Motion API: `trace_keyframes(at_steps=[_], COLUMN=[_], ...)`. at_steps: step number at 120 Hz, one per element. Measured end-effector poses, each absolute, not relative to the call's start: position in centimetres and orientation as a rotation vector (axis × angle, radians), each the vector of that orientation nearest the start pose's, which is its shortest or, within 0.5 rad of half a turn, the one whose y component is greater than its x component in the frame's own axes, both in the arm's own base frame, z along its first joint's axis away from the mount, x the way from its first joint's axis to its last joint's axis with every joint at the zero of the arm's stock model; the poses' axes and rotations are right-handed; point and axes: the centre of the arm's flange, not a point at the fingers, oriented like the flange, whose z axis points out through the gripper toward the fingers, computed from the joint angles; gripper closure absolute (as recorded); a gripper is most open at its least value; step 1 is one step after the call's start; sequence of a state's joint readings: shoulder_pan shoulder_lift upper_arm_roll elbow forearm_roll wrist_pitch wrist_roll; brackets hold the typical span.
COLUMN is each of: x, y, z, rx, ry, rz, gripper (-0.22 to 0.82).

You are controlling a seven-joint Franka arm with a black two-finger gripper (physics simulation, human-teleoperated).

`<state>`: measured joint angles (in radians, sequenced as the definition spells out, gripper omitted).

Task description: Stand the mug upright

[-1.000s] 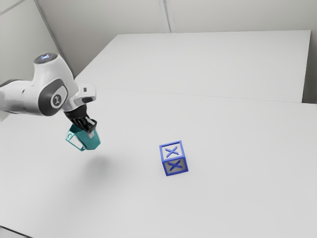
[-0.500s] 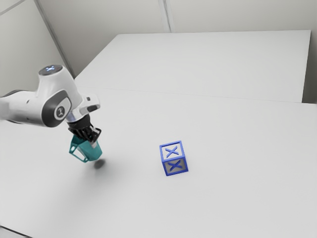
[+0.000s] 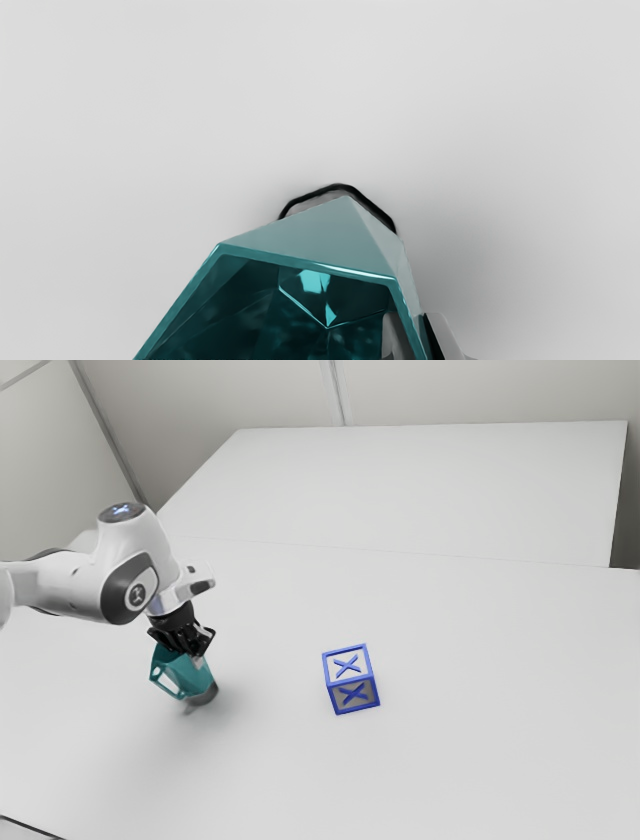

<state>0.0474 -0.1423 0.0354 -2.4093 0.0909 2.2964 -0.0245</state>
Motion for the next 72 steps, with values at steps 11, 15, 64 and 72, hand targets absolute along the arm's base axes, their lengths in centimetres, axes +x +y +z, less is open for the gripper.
trace_keyframes(at_steps=[11,15,64,72], x=[47.5,47.6,48.0,48.0], y=[4.0,3.9,3.3,3.2], z=[37.0,36.9,35.8,35.7], rx=[-3.071,-3.071,-3.067,-3.068], ry=[-0.081,-0.084,-0.113,-0.119], rz=[-0.050,-0.050,-0.049,-0.048], gripper=[0.78,0.78,0.78,0.78])
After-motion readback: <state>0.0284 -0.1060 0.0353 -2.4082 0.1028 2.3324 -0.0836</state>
